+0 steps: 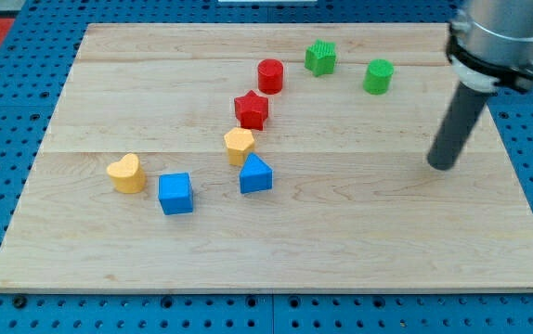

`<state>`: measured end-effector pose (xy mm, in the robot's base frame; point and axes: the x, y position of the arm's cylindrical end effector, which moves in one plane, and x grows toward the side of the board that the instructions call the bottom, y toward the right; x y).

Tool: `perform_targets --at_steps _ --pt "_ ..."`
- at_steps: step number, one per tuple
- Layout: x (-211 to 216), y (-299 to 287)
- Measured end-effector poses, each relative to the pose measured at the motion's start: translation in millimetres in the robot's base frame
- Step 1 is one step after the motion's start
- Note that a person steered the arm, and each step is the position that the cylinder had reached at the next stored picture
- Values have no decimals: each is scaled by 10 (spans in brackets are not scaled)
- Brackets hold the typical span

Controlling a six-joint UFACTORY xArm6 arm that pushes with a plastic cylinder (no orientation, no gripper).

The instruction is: Slide the hexagon towards right

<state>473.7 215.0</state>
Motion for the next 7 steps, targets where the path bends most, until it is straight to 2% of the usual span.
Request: perform_targets --at_steps 2,3,4,6,7 --pt "62 148" --pt "185 -199" --pt "209 -1079" --pt "1127 -2994" --pt "1049 -4658"
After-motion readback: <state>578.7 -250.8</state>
